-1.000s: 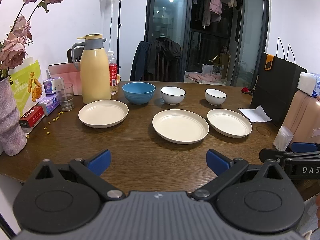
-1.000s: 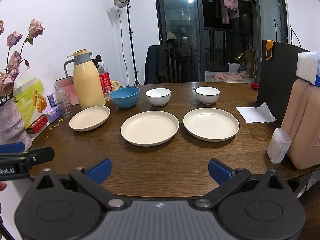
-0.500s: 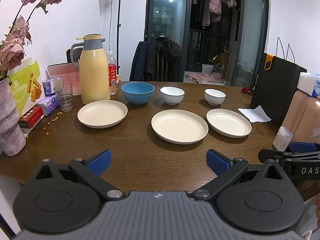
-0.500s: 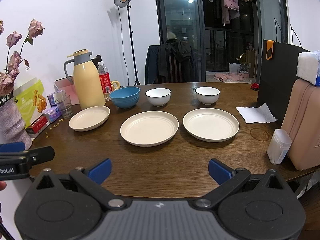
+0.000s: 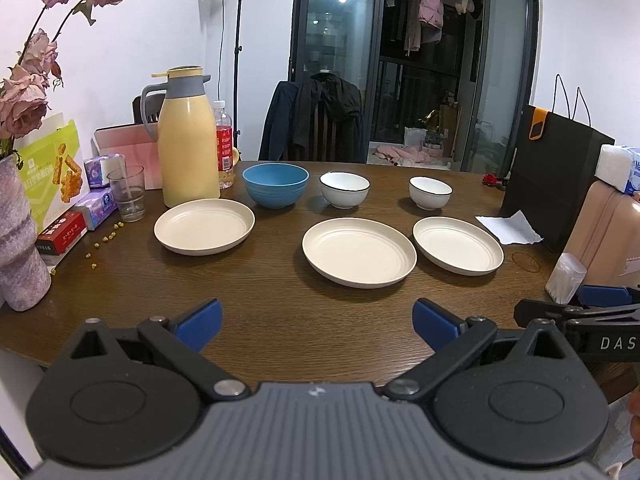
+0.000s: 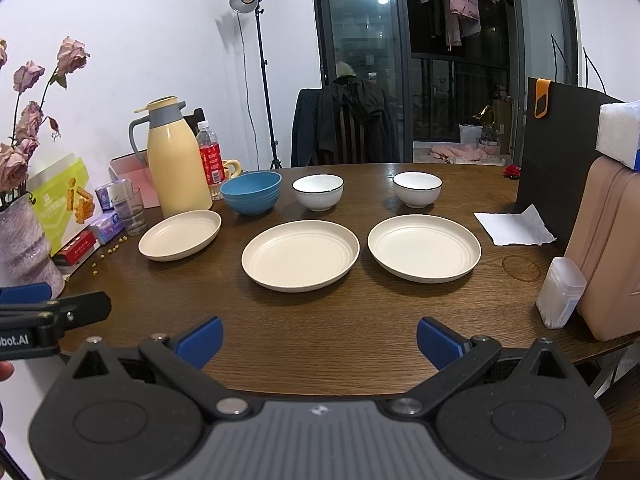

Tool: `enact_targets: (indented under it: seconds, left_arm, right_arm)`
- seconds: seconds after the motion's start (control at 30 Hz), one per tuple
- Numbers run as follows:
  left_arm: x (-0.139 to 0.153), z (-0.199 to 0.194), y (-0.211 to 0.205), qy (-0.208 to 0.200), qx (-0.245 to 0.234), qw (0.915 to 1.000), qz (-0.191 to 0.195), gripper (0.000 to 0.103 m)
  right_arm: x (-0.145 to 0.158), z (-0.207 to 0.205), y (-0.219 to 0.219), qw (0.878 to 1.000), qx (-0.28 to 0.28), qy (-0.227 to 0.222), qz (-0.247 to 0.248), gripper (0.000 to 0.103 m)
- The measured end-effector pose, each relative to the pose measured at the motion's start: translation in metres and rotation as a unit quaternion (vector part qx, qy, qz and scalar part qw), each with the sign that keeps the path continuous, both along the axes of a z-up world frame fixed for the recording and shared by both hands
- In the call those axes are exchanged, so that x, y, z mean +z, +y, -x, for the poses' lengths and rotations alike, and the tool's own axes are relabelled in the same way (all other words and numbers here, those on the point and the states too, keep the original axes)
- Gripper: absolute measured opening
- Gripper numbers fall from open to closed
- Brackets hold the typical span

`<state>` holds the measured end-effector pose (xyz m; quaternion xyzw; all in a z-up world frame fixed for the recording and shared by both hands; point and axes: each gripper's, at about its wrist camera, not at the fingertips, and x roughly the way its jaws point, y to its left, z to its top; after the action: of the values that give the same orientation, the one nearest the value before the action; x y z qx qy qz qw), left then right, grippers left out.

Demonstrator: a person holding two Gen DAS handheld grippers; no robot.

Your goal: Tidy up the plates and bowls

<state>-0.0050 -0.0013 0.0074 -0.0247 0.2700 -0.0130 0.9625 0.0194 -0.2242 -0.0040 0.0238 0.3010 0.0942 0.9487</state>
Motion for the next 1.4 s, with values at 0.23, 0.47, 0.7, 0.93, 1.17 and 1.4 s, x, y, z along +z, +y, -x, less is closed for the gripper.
enact_targets:
  seconds: [0.23, 0.47, 0.7, 0.93, 1.17, 1.4]
  left_arm:
    - [0.0, 0.0, -0.002, -0.001, -0.001, 1.0, -0.001, 0.103]
    - [0.002, -0.003, -0.006, 0.001, -0.002, 1.0, -0.001, 0.103]
    - [0.005, -0.01, -0.008, 0.005, 0.0, 1.0, 0.0, 0.103]
    - [0.008, -0.039, -0.004, 0.014, 0.002, 0.9999, 0.001, 0.103]
    - [0.008, -0.06, 0.004, 0.021, 0.003, 0.9998, 0.002, 0.103]
    - [0.005, -0.082, 0.007, 0.027, 0.005, 0.9996, 0.002, 0.103]
  right_arm:
    - [-0.001, 0.0, 0.001, 1.0, 0.0, -0.001, -0.001, 0.103]
    - [0.0, -0.013, 0.004, 1.0, 0.002, 0.001, -0.003, 0.103]
    - [0.003, -0.033, 0.004, 1.0, 0.004, 0.004, -0.002, 0.103]
    - [0.001, -0.054, 0.004, 1.0, 0.006, 0.009, -0.004, 0.103]
    - [-0.002, -0.075, 0.008, 1.0, 0.01, 0.018, -0.008, 0.103]
    - [-0.007, -0.098, 0.01, 0.999, 0.012, 0.028, -0.011, 0.103]
